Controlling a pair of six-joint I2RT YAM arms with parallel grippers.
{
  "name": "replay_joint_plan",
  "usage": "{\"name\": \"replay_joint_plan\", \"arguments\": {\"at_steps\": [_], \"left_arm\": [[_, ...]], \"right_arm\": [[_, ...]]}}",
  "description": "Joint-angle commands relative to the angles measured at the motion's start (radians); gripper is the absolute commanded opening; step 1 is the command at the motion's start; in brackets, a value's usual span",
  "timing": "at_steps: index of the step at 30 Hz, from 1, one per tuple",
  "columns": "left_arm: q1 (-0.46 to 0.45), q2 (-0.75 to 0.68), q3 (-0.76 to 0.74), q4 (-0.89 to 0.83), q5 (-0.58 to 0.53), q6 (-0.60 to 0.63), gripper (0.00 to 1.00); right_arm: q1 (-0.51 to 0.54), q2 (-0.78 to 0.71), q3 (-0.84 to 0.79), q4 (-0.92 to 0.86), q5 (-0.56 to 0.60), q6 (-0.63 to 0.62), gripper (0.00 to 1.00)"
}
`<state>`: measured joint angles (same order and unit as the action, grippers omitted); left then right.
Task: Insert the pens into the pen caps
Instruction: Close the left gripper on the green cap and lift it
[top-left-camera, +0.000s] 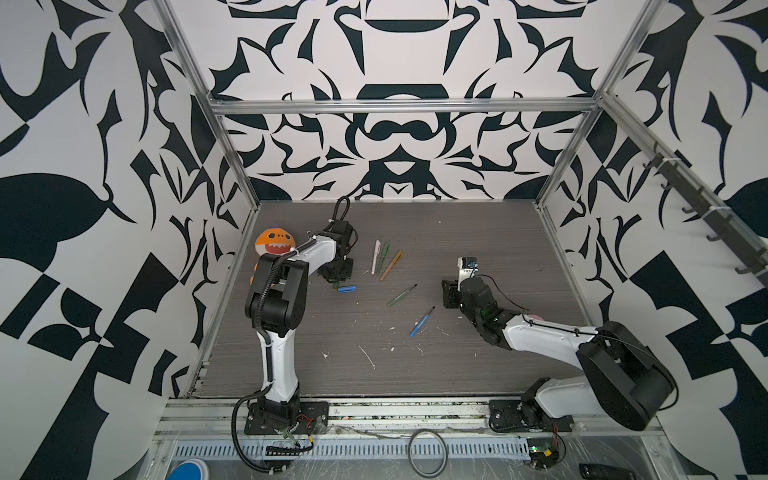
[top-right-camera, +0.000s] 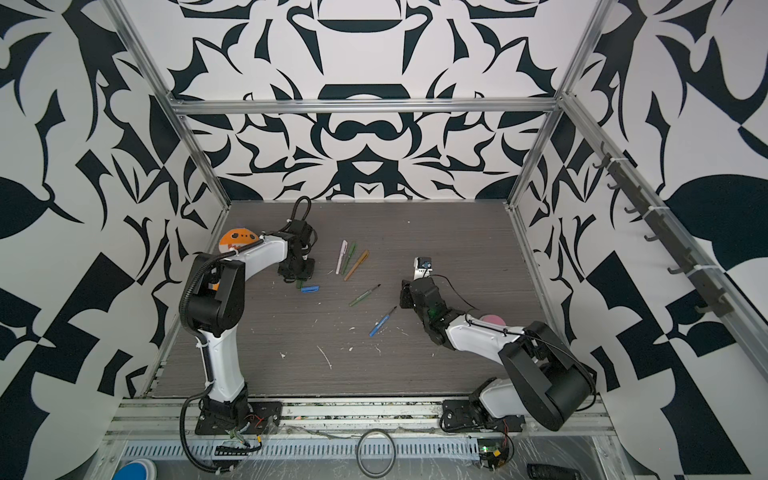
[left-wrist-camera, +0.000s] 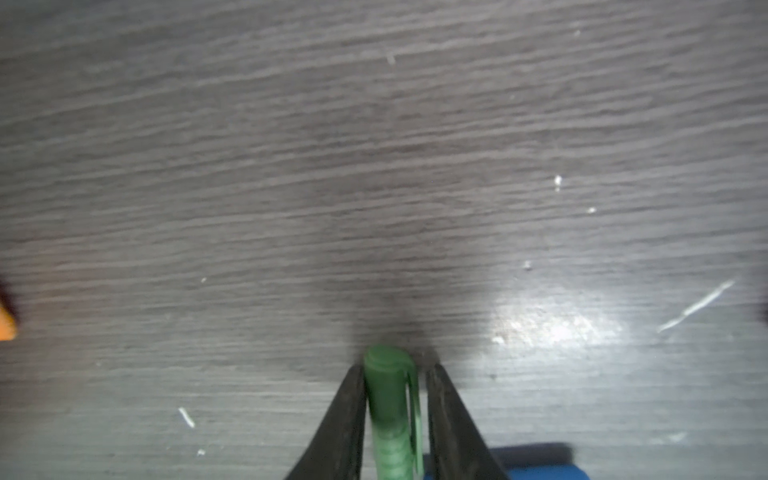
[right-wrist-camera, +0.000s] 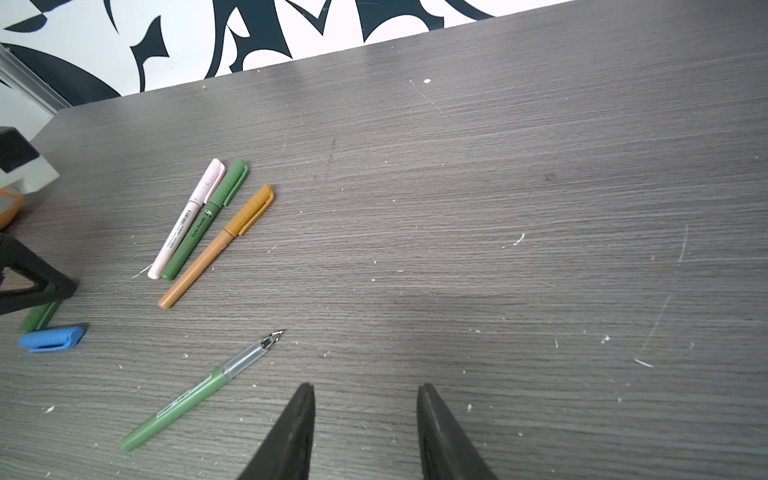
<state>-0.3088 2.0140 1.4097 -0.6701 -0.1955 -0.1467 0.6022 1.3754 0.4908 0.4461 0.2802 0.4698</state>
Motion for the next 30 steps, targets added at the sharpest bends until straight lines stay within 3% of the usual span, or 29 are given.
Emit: {"name": "replay_joint_plan", "arguments": {"at_steps": [1,11,19,30], "left_arm": [[-0.001,-0.026,-0.036,-0.032,0.033,-0.023,0.27],[-0.004,-0.04,-0.052,-0.068,-0.004,-0.032,0.29],[-0.004,-0.035,-0.064,-0.068,-0.005,-0.023,0.22],[-0.009,-0.087,-0.041,-0.082,0.001,-0.009,0.21]], "right_arm": [[0.005,-0.015,0.035,0.018,-0.001,0.004,0.43],[0.004,-0.009,0.037,0.019,-0.006,0.006,0.42],[0.005,-0.022,0.033,0.016,-0.003,0.006,0.41],[0.004,-0.018,0.036,0.014,-0.004,0.006,0.41]]}}
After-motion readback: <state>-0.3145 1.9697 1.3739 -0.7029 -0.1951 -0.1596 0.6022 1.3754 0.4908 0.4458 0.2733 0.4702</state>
